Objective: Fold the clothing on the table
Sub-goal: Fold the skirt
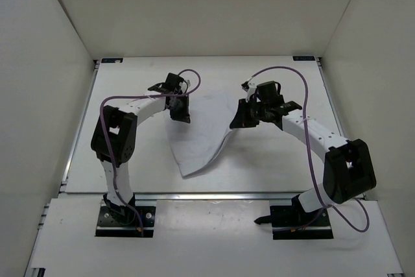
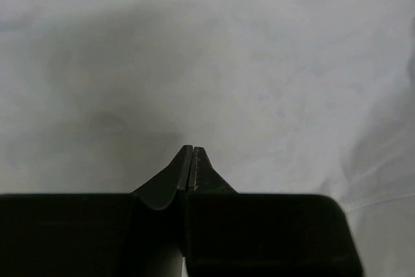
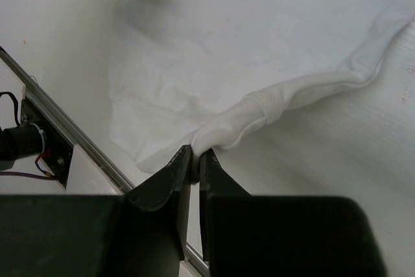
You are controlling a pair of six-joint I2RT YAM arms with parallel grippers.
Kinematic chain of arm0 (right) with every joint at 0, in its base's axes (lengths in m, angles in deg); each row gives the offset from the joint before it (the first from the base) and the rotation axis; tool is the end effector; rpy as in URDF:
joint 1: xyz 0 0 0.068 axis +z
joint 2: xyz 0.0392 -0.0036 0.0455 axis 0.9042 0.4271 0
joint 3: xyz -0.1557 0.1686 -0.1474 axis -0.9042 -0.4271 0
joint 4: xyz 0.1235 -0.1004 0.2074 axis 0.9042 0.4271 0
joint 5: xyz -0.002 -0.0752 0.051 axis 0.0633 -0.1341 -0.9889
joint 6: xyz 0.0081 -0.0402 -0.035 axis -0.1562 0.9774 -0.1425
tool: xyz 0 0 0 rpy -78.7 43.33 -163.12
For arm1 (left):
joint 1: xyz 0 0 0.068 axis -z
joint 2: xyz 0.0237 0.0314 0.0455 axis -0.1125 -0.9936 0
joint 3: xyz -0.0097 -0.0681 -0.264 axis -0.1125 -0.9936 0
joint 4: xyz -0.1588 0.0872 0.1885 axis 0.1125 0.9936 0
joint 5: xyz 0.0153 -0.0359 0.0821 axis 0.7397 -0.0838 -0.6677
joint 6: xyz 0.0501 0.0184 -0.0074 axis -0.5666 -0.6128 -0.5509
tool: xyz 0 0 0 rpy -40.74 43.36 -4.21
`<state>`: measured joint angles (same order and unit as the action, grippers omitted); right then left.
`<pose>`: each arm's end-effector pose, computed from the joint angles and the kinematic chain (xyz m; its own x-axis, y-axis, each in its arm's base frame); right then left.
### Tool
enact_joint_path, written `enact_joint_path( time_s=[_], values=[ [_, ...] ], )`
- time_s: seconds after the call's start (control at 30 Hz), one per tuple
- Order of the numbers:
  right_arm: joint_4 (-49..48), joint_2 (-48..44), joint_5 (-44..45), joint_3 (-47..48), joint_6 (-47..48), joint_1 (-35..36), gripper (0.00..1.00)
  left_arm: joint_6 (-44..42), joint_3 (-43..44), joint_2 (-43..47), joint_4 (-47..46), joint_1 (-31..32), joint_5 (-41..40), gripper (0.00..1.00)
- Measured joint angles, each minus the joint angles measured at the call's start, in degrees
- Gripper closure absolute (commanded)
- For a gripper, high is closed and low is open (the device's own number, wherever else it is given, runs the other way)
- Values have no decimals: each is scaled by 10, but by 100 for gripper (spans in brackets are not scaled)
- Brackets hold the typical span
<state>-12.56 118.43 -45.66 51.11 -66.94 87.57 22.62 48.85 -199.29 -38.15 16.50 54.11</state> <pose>0.2824 0.1381 0.2480 -0.8379 -0.0546 -0.5431 -0.4084 0.7227 0.5575 0.3611 -0.1610 0.1828 -0.9387 0.0270 -0.3438 0.1460 0.9343 -0.3251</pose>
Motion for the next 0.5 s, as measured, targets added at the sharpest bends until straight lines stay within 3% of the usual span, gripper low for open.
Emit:
enact_joint_path(
  time_s=[0.2, 0.5],
  values=[
    [14, 20, -11, 38, 2, 0, 100, 3, 32, -45, 10, -1, -40, 100],
    [30, 113, -31, 198, 17, 0, 100, 15, 31, -61, 18, 12, -59, 100]
  ],
)
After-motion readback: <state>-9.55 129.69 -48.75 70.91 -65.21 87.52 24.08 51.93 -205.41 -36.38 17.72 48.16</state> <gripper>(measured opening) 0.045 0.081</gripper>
